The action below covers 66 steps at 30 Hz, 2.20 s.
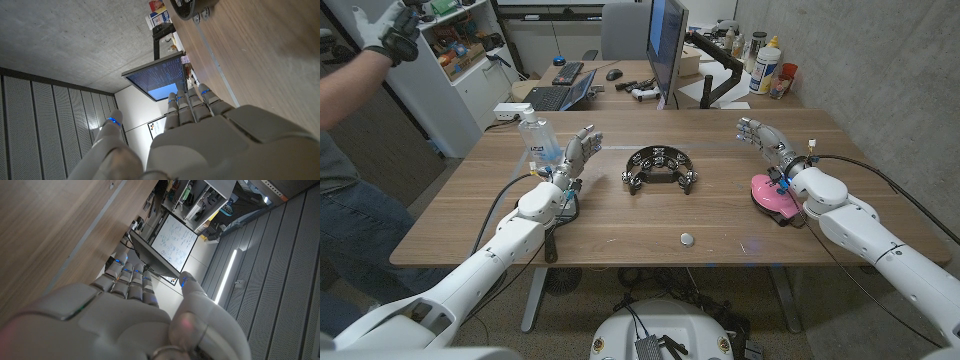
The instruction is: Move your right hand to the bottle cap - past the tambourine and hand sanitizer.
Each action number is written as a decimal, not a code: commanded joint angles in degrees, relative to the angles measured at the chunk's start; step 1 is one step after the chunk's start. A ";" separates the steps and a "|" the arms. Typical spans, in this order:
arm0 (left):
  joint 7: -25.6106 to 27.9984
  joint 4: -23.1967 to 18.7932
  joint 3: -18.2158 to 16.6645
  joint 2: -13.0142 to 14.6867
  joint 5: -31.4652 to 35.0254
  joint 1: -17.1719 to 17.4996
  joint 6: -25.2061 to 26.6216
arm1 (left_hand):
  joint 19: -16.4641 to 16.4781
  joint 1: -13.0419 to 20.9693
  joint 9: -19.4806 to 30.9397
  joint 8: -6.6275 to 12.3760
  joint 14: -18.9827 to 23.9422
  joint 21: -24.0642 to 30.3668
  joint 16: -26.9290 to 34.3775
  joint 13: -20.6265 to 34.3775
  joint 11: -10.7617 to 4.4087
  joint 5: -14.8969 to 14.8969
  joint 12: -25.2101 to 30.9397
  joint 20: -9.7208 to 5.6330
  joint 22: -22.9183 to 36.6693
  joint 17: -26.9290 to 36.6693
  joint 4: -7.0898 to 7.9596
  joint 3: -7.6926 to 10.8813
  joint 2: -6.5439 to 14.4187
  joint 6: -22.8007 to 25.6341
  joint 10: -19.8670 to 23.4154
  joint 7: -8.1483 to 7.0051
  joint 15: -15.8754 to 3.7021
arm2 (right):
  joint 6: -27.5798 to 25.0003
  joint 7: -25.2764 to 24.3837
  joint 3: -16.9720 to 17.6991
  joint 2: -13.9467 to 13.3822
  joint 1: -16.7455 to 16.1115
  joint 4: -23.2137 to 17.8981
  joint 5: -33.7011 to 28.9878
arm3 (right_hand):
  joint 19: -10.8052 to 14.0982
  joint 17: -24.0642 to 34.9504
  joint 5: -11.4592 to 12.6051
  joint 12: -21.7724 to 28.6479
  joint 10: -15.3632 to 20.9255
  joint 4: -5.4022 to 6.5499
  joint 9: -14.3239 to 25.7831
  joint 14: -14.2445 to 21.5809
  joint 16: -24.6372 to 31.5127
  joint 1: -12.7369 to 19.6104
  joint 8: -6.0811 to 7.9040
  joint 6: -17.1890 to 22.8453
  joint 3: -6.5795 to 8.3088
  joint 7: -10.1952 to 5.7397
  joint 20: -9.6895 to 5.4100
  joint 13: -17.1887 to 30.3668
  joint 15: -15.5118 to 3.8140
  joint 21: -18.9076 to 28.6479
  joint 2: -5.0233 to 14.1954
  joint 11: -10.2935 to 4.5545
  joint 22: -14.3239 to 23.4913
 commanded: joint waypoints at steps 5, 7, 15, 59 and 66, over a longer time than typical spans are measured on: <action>-0.26 0.53 0.43 -0.35 0.25 -0.48 0.09 | 0.43 0.30 0.33 0.28 0.12 -0.54 0.29 0.11 0.18 0.38 0.16 -3.00 0.29 0.14 -0.07 -0.45 0.11 0.73 -0.04 -0.13 0.56 | -1.38 -2.22 0.04 -1.62 -1.55 -4.39 -2.83 | 0.34 0.09 0.44 0.31 0.48 -0.60 0.15 0.37 -0.26 0.41 0.42 0.39 0.25 -0.78 -1.59 0.19 -0.10 -0.39 -0.18 -0.33 0.28; -0.25 0.50 0.45 -0.35 0.23 -0.52 0.23 | 0.44 0.31 0.33 0.27 0.12 -0.56 0.29 0.11 0.19 0.39 0.16 -3.00 0.29 0.14 -0.08 -0.48 0.12 0.71 -0.05 -0.11 0.52 | -1.34 -2.34 0.00 -1.67 -1.83 -4.68 -3.06 | 0.32 0.08 0.46 0.32 0.54 -0.65 0.14 0.33 -0.30 0.43 0.42 0.42 0.24 -0.98 -1.54 0.19 -0.09 -0.44 -0.22 -0.34 0.28; -0.20 -0.31 0.36 -0.12 0.39 -0.52 0.12 | 0.48 0.33 0.34 0.24 0.07 -0.72 0.28 0.11 0.09 0.47 0.13 -2.90 0.30 0.14 -0.10 -0.61 0.17 0.73 -0.15 -0.21 0.54 | -1.45 -3.06 0.03 -2.40 -3.00 -6.97 -4.41 | 0.18 0.02 0.53 0.35 0.76 -1.09 0.14 0.38 -0.43 0.60 0.41 0.54 0.09 -1.06 -1.17 0.19 -0.02 -0.75 -0.81 -0.45 0.28; -0.87 -0.84 -0.41 0.96 -0.08 -0.17 -0.08 | 0.95 0.55 0.39 0.29 0.04 -1.89 0.30 0.11 0.76 1.05 0.14 -2.61 0.35 0.15 -0.21 -1.58 0.54 1.38 -0.43 0.05 1.06 | -9.28 -7.39 -0.09 -5.40 -5.59 -16.78 -9.85 | -1.14 0.08 1.29 0.35 1.81 -2.89 0.12 -0.22 -1.06 2.15 1.76 6.77 0.56 -6.61 0.15 0.28 0.45 -3.33 -1.34 -2.61 0.38; -0.96 -0.98 -0.32 1.10 0.04 -0.18 0.07 | 0.89 0.59 0.39 0.34 0.00 -2.13 0.29 0.11 0.59 1.13 0.12 -2.53 0.36 0.15 -0.23 -1.73 0.59 1.61 -0.52 0.17 1.05 | -8.80 -7.89 0.05 -5.40 -6.24 -17.31 -10.61 | -1.27 0.09 1.35 0.31 1.77 -2.97 0.13 -0.40 -1.11 2.22 1.61 6.83 0.59 -6.69 0.36 0.29 0.57 -3.60 -1.35 -2.63 0.39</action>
